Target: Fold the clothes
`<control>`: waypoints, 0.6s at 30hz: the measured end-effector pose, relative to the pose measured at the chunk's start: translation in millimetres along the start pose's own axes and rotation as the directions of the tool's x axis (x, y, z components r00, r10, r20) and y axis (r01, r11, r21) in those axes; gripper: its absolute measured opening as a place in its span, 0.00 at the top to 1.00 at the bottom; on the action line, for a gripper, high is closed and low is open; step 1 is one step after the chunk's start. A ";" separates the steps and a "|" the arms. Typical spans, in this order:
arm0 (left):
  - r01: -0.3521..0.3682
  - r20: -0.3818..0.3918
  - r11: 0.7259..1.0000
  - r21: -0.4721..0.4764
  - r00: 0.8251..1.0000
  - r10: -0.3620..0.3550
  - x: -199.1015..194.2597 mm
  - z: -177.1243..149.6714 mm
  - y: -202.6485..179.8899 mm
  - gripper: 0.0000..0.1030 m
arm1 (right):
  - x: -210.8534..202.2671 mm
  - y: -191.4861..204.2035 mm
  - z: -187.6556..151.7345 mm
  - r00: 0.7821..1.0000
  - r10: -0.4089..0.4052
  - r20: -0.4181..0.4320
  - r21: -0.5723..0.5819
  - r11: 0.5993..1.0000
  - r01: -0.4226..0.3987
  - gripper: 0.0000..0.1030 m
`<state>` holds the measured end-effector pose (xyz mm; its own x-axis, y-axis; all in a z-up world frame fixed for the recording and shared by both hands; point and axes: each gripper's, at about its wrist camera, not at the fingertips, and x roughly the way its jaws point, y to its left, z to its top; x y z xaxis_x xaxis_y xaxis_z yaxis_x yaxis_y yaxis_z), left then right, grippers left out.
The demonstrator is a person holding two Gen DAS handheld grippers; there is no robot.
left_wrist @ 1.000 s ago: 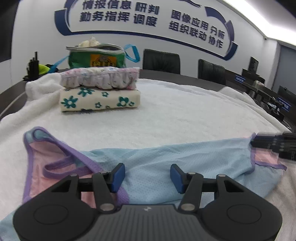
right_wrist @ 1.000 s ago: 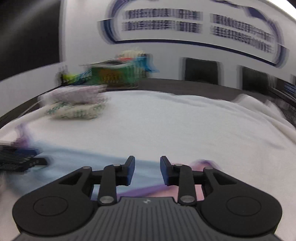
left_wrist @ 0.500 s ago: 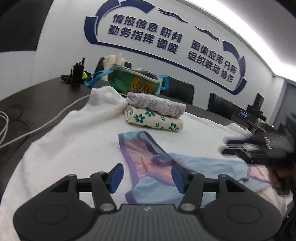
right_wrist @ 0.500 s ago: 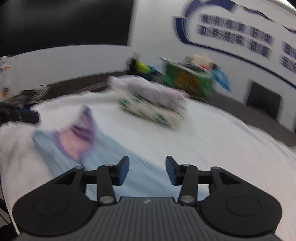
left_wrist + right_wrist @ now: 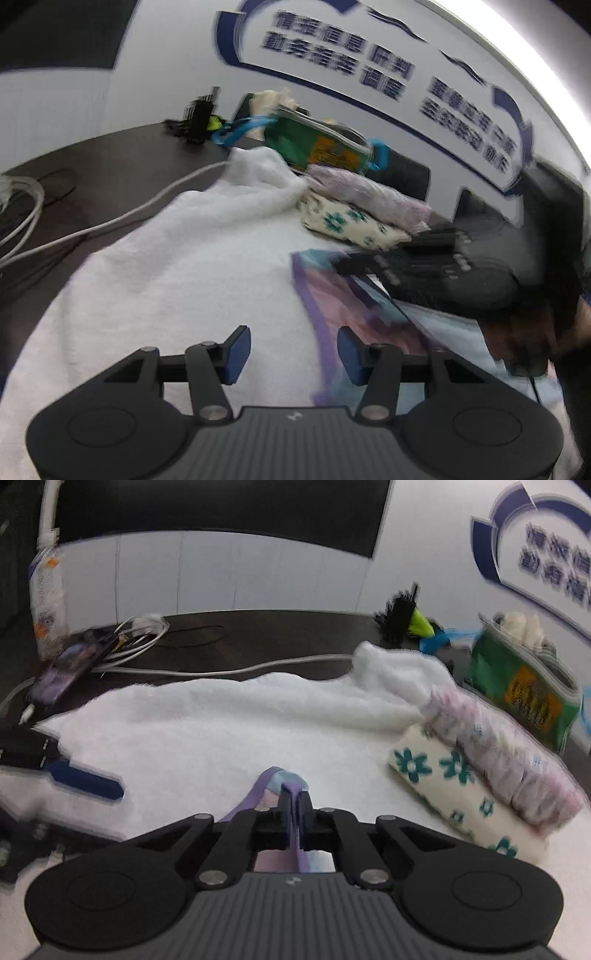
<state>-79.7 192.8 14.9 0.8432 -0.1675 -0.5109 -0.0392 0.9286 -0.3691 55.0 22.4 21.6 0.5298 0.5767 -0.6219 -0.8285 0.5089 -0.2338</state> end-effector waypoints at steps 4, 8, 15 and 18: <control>0.005 0.028 0.996 -0.092 1.000 -0.003 -3.6 14.9 16.8 0.52 | -9.2 36.6 -4.8 0.998 0.059 0.005 -0.155 0.986 -0.058 0.97; -0.001 0.021 0.992 -0.129 1.000 0.004 10.8 27.0 14.9 0.49 | -1.2 56.2 -11.7 0.997 0.070 -0.017 -0.180 0.981 -0.072 0.92; -0.027 -0.053 0.996 -0.087 0.998 0.023 47.5 35.8 -4.7 0.51 | -39.5 42.3 -19.6 0.998 0.052 0.040 -0.117 0.992 -0.047 0.53; -0.060 -0.067 0.995 -0.073 0.996 0.055 57.4 35.6 -9.0 0.63 | -62.0 23.4 -27.3 0.998 0.022 0.059 -0.047 0.999 -0.019 0.54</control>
<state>-11.9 186.7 16.5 0.8018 -0.1377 -0.5816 -0.1291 0.9102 -0.3935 -2.1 -18.9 34.2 0.5214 0.6244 -0.5816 -0.8460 0.4673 -0.2568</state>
